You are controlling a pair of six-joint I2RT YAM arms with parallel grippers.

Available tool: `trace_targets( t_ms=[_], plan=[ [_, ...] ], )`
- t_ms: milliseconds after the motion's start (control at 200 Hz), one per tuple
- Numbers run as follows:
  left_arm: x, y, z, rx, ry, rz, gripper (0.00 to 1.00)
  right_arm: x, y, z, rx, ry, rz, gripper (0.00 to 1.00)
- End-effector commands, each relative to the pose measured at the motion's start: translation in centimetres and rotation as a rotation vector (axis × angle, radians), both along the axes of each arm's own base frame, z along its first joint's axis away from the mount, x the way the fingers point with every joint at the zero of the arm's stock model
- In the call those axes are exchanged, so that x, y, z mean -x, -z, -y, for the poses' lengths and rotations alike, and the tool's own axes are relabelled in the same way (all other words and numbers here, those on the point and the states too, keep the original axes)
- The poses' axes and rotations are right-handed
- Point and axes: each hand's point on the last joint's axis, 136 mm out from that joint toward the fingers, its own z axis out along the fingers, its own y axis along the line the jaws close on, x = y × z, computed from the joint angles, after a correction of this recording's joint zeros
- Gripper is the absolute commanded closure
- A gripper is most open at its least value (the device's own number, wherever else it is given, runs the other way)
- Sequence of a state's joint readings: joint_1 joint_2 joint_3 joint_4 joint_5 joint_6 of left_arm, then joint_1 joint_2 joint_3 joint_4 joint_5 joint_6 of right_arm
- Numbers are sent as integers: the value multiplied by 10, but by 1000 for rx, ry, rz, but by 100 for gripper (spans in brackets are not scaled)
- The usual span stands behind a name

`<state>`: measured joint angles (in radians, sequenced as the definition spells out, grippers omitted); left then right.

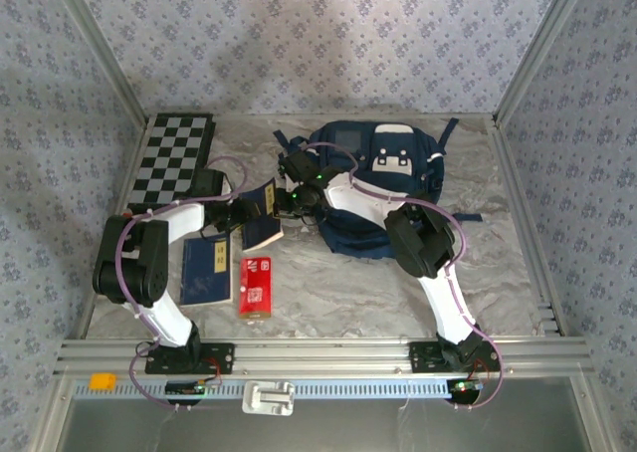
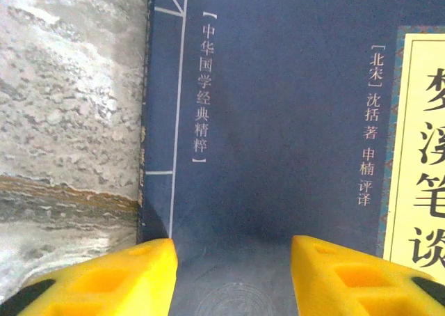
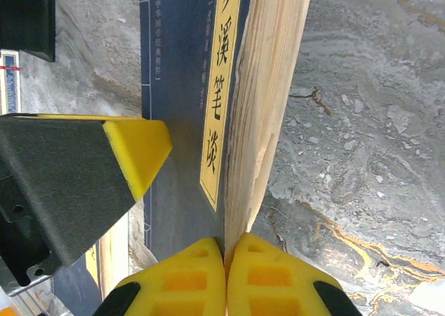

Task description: Pack the student bag

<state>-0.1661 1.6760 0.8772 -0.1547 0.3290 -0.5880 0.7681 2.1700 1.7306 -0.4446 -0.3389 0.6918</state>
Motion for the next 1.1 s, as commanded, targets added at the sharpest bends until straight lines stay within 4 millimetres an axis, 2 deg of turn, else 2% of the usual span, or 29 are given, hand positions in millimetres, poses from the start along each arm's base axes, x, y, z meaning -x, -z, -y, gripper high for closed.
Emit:
trace_targets(
  t_ms=[0,130,345,580,790,830,850,925,1094],
  plan=[
    [8,-6,-6,-12,-10,-31,49,3,-54,-10,-113,-28,72,100],
    [7,-34,-13,15,-34,28,42,4,-76,-4,-161,-10,101,100],
    [20,-73,-11,149,-45,109,29,15,-113,13,-255,-4,127,100],
    [33,-110,15,363,38,205,19,30,-136,52,-330,6,144,100],
    [44,-129,46,519,89,237,14,46,-157,83,-421,-9,169,100],
    [45,-133,51,529,108,241,14,47,-167,86,-456,-13,181,100],
    [46,-135,54,535,116,241,14,51,-157,89,-457,-11,159,100],
    [49,-145,66,581,131,260,15,56,-159,94,-490,-11,147,100],
    [63,-171,100,641,222,324,31,62,-158,103,-509,-3,145,100]
  ],
)
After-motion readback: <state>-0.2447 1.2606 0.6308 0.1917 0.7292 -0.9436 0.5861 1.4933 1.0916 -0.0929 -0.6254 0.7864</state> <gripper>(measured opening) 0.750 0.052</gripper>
